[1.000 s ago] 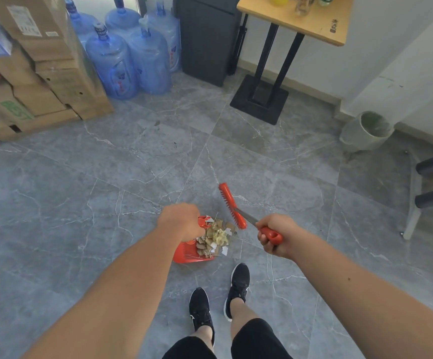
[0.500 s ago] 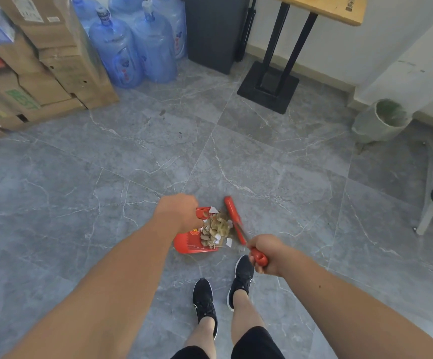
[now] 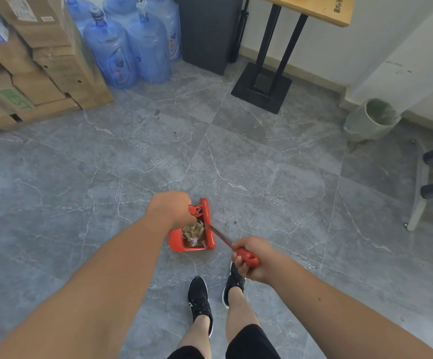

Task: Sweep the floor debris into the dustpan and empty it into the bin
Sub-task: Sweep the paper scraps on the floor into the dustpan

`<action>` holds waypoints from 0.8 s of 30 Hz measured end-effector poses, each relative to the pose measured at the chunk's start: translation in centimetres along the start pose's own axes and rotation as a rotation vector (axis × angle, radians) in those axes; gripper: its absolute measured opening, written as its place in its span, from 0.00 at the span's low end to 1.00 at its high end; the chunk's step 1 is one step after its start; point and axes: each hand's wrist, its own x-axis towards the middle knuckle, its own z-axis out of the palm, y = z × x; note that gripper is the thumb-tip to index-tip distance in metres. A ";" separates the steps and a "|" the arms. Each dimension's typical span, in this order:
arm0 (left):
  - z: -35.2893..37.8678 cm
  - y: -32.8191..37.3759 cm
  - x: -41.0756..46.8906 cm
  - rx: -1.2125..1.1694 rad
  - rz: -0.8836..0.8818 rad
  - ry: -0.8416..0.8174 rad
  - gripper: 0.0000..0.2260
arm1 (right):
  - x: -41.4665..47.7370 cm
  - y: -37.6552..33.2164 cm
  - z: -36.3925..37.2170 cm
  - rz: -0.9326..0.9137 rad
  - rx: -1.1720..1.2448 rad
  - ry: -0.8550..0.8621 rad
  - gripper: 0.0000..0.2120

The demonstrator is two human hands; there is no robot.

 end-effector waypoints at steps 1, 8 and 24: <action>0.0 0.0 -0.2 0.003 -0.003 0.001 0.13 | -0.3 -0.1 -0.2 -0.002 0.027 -0.013 0.03; 0.1 -0.5 -1.7 0.000 -0.017 0.016 0.10 | -2.2 -1.3 -1.2 -0.050 -0.006 0.022 0.05; 2.2 -4.7 -2.8 -0.013 -0.068 0.038 0.11 | -0.2 -0.1 -1.7 -0.136 -0.191 0.284 0.07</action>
